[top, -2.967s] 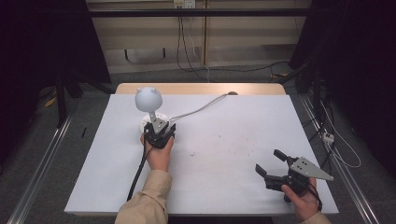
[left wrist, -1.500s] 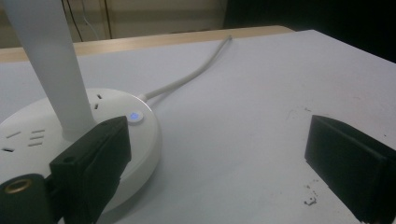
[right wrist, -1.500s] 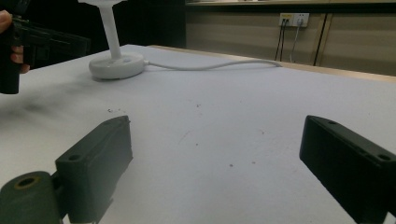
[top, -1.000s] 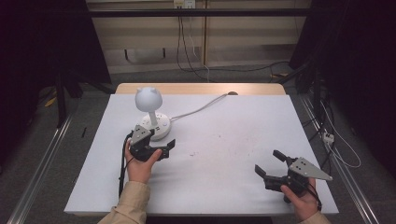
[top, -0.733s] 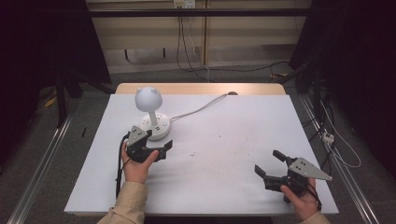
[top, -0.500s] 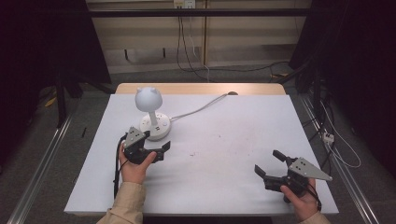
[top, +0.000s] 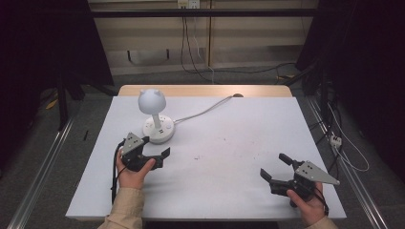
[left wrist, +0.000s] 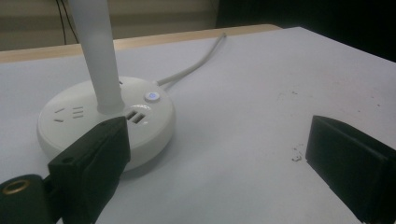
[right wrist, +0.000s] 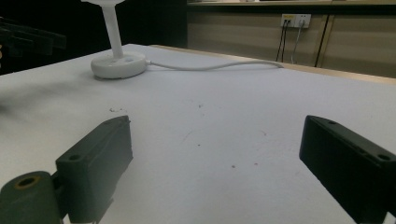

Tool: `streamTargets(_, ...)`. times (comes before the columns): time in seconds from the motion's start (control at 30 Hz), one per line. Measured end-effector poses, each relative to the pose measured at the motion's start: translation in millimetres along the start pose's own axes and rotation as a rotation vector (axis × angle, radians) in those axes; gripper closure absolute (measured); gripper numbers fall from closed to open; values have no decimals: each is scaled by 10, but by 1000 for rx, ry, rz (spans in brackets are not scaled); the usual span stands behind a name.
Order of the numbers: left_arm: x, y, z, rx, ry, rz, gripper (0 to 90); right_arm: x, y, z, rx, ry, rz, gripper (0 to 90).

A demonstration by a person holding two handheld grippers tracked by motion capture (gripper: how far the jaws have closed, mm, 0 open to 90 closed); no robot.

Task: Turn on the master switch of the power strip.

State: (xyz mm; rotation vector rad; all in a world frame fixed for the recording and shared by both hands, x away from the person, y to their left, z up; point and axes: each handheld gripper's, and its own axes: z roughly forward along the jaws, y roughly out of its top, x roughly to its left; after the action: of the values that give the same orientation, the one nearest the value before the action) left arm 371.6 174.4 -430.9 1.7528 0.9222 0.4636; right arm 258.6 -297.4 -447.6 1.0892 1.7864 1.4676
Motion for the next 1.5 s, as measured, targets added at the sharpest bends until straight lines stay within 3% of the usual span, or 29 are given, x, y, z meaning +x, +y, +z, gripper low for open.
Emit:
streamTargets(1.13,102,-131,-314,8,-8,3,63,5,-3,10,2,-1,3,90)
streamTargets(1.27,113,-144,-343,-2,-9,-10,63,7,-3,12,2,-1,5,90)
streamTargets(1.5,134,-158,-384,4,-12,3,63,9,-3,12,3,0,5,90)
